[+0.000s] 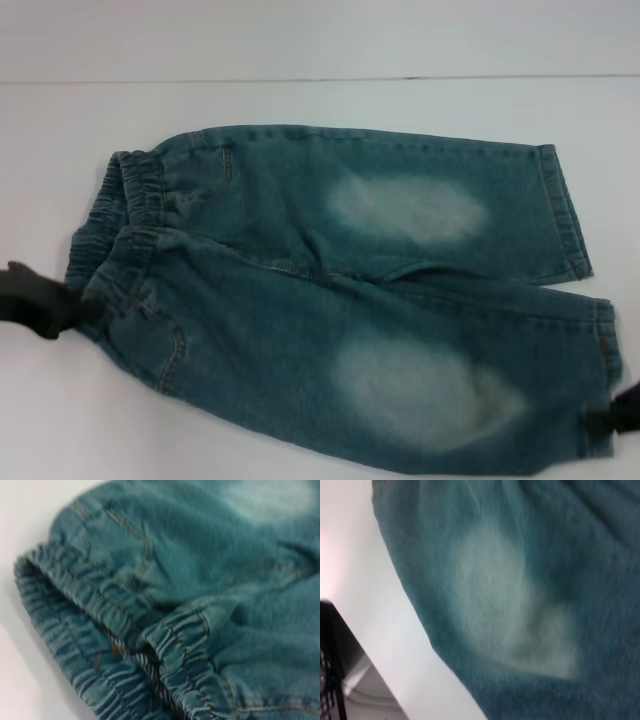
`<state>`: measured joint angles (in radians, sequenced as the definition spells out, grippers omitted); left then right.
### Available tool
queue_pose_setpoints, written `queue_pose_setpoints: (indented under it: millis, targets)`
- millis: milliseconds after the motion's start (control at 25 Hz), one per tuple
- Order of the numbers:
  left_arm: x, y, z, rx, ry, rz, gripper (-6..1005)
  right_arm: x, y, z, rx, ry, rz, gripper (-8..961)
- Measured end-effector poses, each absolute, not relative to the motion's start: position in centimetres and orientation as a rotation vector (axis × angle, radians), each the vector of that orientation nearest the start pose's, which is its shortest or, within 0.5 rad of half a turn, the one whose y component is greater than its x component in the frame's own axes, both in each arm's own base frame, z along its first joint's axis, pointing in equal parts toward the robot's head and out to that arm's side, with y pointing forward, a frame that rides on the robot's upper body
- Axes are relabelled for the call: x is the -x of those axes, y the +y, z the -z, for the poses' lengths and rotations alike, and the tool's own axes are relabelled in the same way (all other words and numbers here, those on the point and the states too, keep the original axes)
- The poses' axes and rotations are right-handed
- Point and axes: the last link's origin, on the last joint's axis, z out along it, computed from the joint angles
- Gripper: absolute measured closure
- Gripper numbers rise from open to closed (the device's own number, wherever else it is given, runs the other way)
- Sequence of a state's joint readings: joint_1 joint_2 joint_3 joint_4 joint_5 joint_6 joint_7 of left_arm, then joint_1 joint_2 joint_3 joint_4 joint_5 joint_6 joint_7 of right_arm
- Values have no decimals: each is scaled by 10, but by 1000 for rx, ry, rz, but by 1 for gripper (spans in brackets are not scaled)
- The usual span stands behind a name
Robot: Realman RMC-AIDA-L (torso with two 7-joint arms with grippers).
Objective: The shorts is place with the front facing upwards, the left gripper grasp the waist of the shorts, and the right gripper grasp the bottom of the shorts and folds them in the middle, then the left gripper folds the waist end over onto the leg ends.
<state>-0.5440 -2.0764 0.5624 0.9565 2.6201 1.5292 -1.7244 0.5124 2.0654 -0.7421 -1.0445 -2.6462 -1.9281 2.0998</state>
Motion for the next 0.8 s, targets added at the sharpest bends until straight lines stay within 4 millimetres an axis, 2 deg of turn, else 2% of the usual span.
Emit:
queue_pose_setpoints:
  millis: [80, 320, 640, 800]
  targets:
    - [317, 332, -54, 2607, -955, -48, 948, -290, 288, -58, 2765, 1414, 143, 935]
    - [297, 347, -63, 2579, -998, 96, 948, -282, 306, -77, 2703, 1320, -55, 931]
    - [280, 367, -75, 2494, -1003, 202, 949, -268, 333, -90, 2605, 1168, -277, 926]
    - [278, 380, -78, 2399, -974, 269, 949, -268, 349, -96, 2506, 1066, -367, 923]
